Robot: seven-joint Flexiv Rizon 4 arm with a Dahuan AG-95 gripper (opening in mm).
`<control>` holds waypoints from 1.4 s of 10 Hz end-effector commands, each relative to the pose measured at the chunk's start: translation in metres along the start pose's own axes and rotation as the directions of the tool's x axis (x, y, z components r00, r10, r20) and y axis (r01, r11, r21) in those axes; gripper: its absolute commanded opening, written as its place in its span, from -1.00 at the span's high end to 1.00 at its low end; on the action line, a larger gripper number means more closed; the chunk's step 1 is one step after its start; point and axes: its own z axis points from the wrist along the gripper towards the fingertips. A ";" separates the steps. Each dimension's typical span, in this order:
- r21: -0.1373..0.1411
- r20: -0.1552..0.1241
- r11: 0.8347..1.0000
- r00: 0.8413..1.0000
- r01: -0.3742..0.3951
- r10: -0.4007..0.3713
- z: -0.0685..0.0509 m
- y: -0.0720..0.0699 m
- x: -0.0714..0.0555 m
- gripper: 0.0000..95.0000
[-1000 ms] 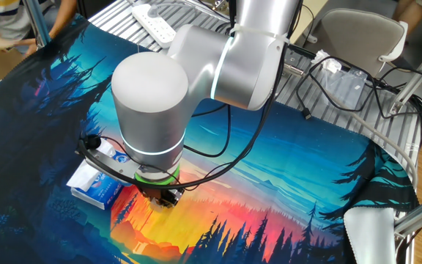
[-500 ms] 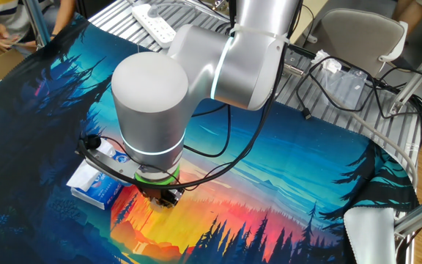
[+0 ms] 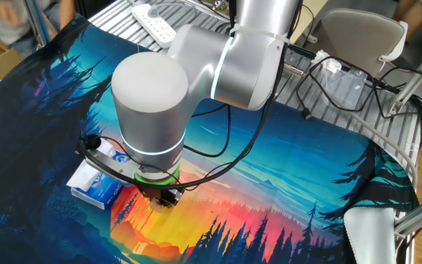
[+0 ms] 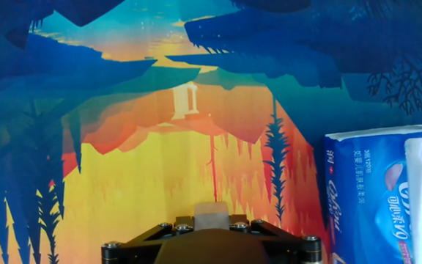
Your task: Stack the blocks in a vertical line of five
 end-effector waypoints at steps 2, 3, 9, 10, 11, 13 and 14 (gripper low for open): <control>0.000 0.001 1.000 1.000 0.001 -0.001 0.000 0.000 0.000 0.60; 0.030 -0.023 0.993 0.993 0.114 -0.113 -0.054 -0.004 -0.004 1.00; 0.035 -0.025 0.992 0.993 0.118 -0.117 -0.065 -0.006 -0.003 1.00; 0.039 -0.026 0.992 0.993 0.118 -0.117 -0.068 -0.007 -0.002 1.00; 0.040 -0.027 0.992 0.993 0.119 -0.118 -0.070 -0.008 -0.001 1.00; 0.043 -0.031 0.992 0.992 0.122 -0.121 -0.074 -0.008 0.000 1.00; 0.045 -0.033 0.991 0.992 0.126 -0.125 -0.077 -0.009 0.001 1.00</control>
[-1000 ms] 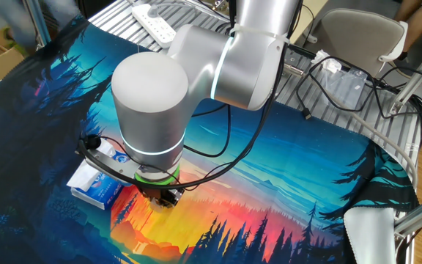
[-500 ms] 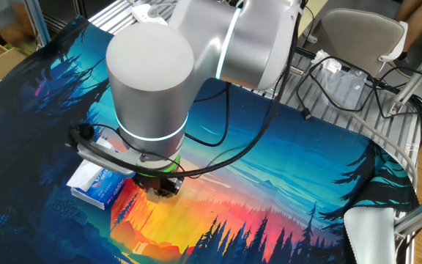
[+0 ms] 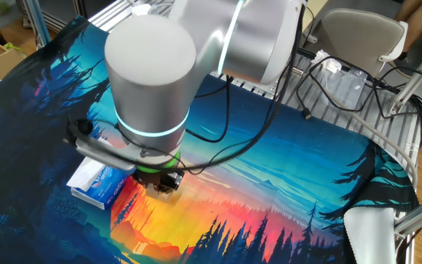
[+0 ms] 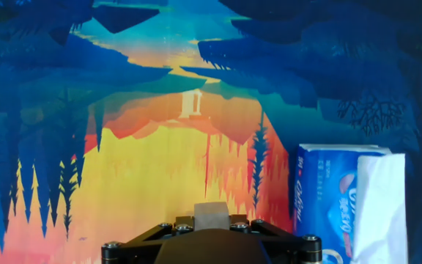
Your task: Stack the blocks in a vertical line of five
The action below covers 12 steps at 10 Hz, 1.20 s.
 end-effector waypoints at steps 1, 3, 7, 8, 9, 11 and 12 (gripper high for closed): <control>0.001 -0.005 1.000 1.000 0.004 -0.004 -0.002 0.000 0.000 1.00; 0.002 -0.007 1.000 1.000 0.007 -0.007 -0.006 -0.001 0.004 1.00; 0.009 -0.007 1.000 1.000 0.008 -0.008 -0.010 0.000 0.012 1.00; 0.010 -0.008 1.000 1.000 0.009 -0.009 -0.012 -0.001 0.014 1.00; 0.011 -0.008 1.000 1.000 0.009 -0.009 -0.013 -0.001 0.015 1.00; 0.015 -0.008 1.000 1.000 0.007 -0.006 -0.018 -0.001 0.018 1.00; 0.018 -0.010 1.000 1.000 0.007 -0.007 -0.020 -0.001 0.019 1.00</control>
